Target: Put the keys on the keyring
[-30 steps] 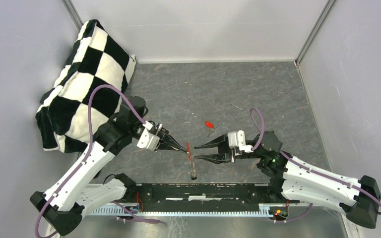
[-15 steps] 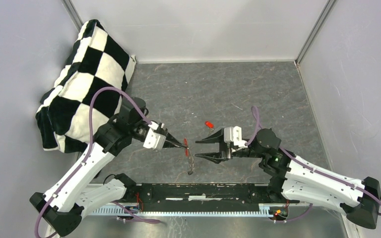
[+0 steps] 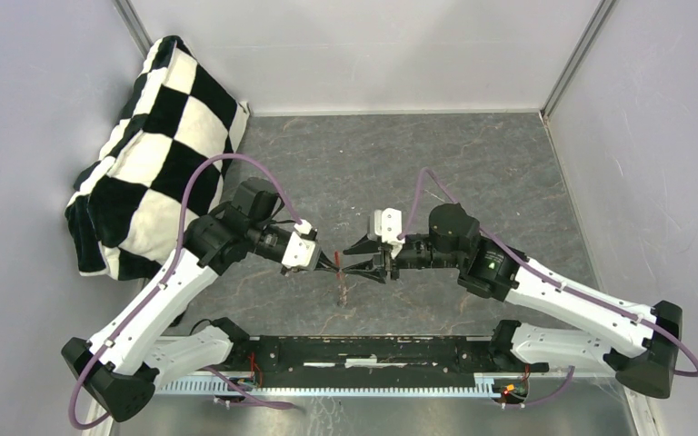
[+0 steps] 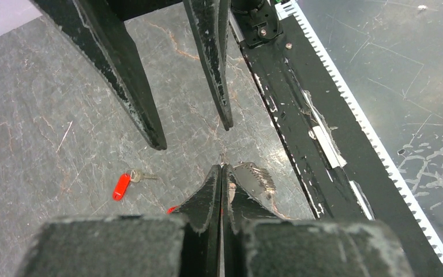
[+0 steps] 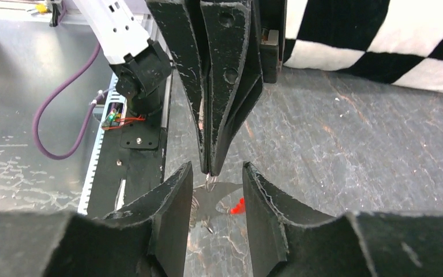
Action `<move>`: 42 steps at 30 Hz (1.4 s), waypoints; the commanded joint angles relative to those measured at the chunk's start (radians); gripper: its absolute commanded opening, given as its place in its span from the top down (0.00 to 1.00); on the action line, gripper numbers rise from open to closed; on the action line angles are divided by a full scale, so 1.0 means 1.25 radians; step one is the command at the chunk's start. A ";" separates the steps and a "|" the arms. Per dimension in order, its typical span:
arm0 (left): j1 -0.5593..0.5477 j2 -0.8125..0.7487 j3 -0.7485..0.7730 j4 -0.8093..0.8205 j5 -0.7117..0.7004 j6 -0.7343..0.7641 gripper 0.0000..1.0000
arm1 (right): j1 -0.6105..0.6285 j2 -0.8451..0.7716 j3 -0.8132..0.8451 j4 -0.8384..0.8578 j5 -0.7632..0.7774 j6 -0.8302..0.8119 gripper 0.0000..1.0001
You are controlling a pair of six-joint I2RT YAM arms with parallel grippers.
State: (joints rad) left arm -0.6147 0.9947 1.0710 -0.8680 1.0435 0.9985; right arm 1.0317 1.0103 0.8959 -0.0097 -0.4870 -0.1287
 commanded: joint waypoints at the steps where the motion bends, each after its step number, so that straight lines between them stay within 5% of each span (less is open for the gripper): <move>1: -0.003 -0.015 0.032 -0.006 -0.002 0.059 0.98 | 0.001 0.027 0.072 -0.107 0.014 -0.013 0.56; 16: -0.003 -0.009 0.048 -0.007 0.023 0.046 0.98 | 0.026 0.069 0.086 -0.101 0.052 -0.025 0.65; 29: -0.003 -0.013 0.042 0.010 0.037 0.031 0.98 | 0.027 0.092 0.074 -0.063 0.045 0.007 0.84; 33: -0.003 -0.019 0.040 0.017 0.047 0.018 0.98 | 0.026 0.088 0.067 -0.054 0.061 0.013 0.99; 38: -0.003 -0.027 0.034 0.017 0.063 0.004 0.98 | 0.026 0.043 0.025 -0.004 0.097 0.022 0.99; 42: -0.003 -0.044 0.018 0.093 0.063 -0.103 0.81 | 0.026 -0.012 -0.053 0.110 0.093 0.060 0.99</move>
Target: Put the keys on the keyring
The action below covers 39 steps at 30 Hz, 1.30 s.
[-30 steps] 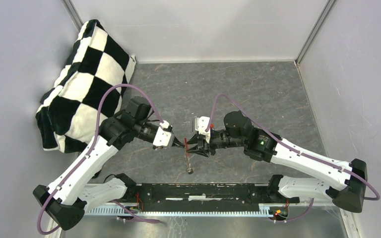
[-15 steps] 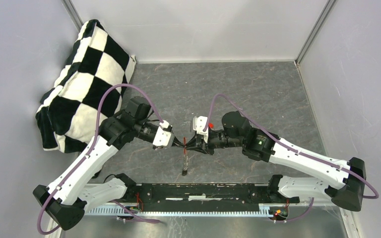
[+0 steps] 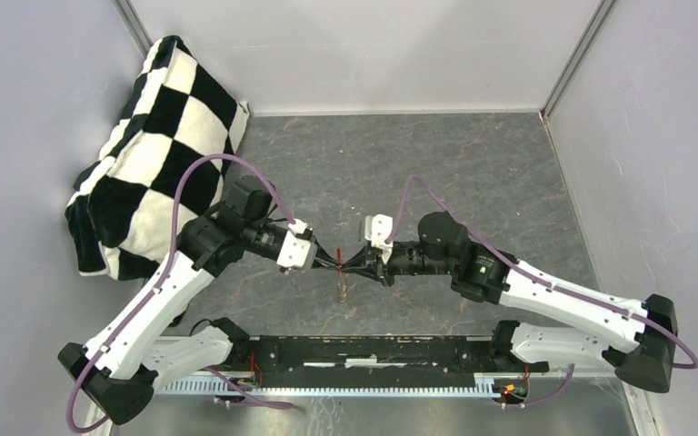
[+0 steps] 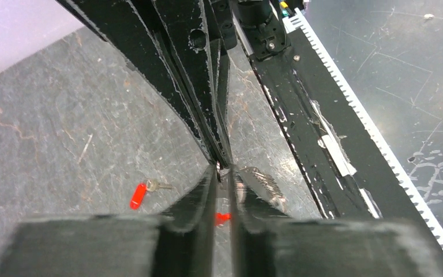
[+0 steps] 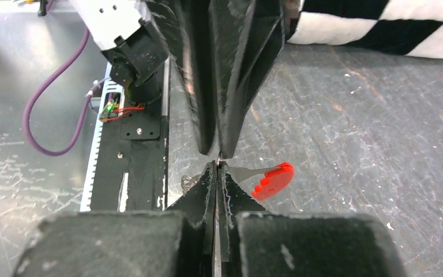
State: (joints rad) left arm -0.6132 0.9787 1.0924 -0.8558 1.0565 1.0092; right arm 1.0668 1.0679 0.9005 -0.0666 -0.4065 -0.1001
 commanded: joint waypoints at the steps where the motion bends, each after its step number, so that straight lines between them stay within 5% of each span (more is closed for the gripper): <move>1: -0.003 -0.040 -0.007 0.113 0.048 -0.148 0.70 | -0.001 -0.073 -0.084 0.189 0.022 0.049 1.00; 3: -0.003 -0.064 -0.031 0.171 0.024 -0.234 0.54 | -0.002 -0.104 -0.134 0.262 0.014 0.070 1.00; 8: -0.003 -0.118 -0.093 0.247 0.004 -0.325 0.51 | -0.002 -0.161 -0.218 0.402 0.009 0.116 1.00; 18: -0.003 -0.107 -0.144 0.304 0.018 -0.397 0.57 | -0.001 -0.150 -0.276 0.561 -0.027 0.202 0.99; 32: -0.003 -0.109 -0.142 0.340 0.116 -0.439 0.64 | -0.002 -0.127 -0.267 0.549 -0.026 0.189 0.99; 39: -0.003 -0.097 -0.142 0.311 0.102 -0.402 0.91 | -0.002 -0.127 -0.269 0.559 -0.021 0.196 0.99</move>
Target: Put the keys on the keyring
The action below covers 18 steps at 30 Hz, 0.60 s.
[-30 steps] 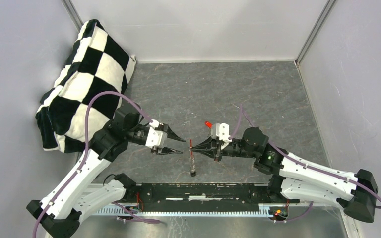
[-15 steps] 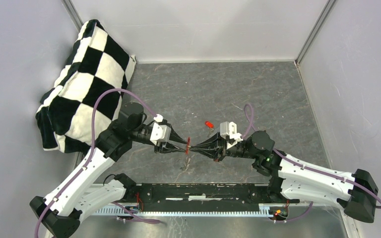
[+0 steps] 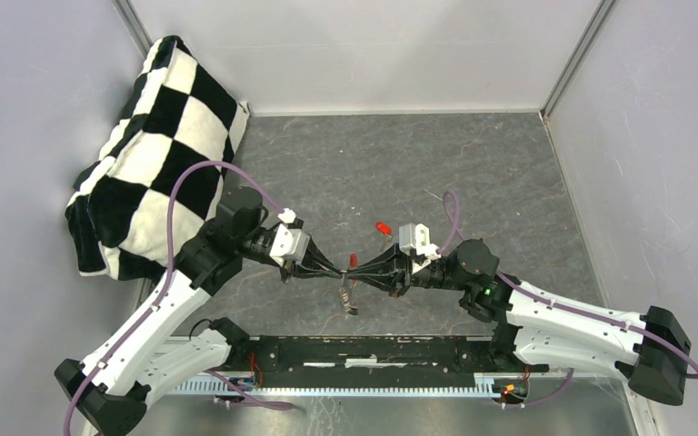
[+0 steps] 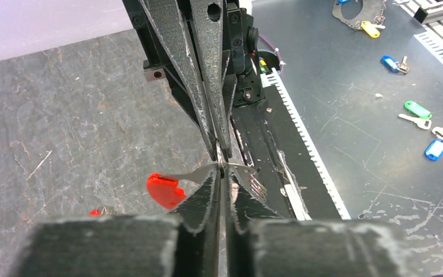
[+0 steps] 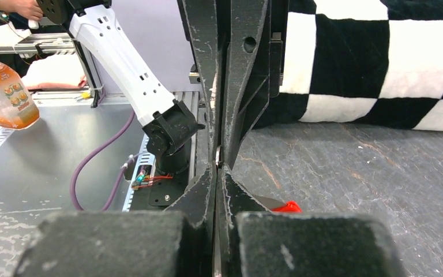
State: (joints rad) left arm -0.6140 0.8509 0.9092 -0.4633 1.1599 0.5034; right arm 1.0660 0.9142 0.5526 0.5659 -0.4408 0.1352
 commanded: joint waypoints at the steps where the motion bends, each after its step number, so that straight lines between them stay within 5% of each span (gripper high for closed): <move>1: -0.002 0.006 0.004 -0.006 0.009 0.008 0.96 | -0.001 -0.004 0.010 0.053 0.007 0.009 0.99; 5: -0.002 0.010 0.008 -0.007 -0.024 0.015 0.98 | -0.001 -0.006 0.022 0.013 0.010 -0.001 0.96; 10: -0.002 0.014 0.018 -0.051 -0.087 0.060 0.98 | -0.001 -0.019 0.129 -0.247 0.043 -0.129 0.54; 18: -0.003 0.062 0.078 -0.139 -0.160 0.138 0.98 | -0.001 0.058 0.304 -0.550 0.041 -0.273 0.52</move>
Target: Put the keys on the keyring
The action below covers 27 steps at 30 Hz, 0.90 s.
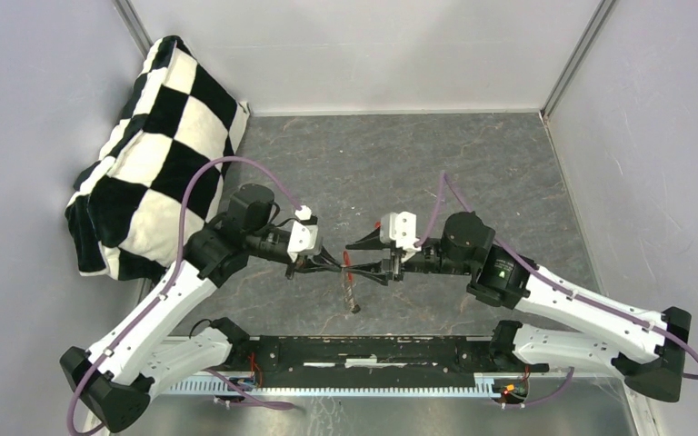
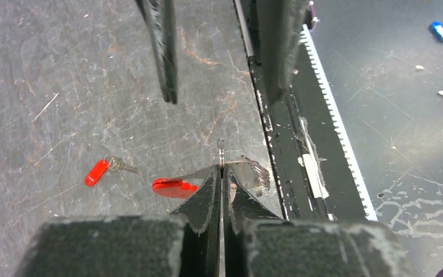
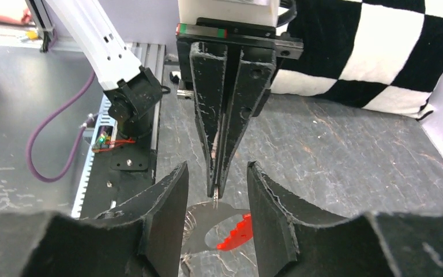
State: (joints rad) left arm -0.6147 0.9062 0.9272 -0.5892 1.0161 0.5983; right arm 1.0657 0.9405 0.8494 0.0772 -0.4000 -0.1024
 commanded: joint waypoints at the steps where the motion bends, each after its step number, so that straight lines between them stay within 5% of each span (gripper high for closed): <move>1: -0.003 0.029 0.077 -0.052 -0.058 0.060 0.98 | 0.000 0.045 0.076 -0.167 0.004 -0.087 0.53; 10: -0.004 0.056 0.127 -0.115 -0.066 0.068 0.98 | 0.000 0.103 0.130 -0.209 0.002 -0.111 0.63; 27: -0.008 0.045 0.122 -0.135 -0.037 0.088 0.98 | -0.001 0.159 0.185 -0.246 -0.016 -0.158 0.64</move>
State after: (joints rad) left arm -0.6193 0.9882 1.0466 -0.7719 0.9268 0.6758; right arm 1.0649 1.1255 1.0313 -0.2256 -0.3927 -0.2771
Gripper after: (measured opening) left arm 0.034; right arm 0.362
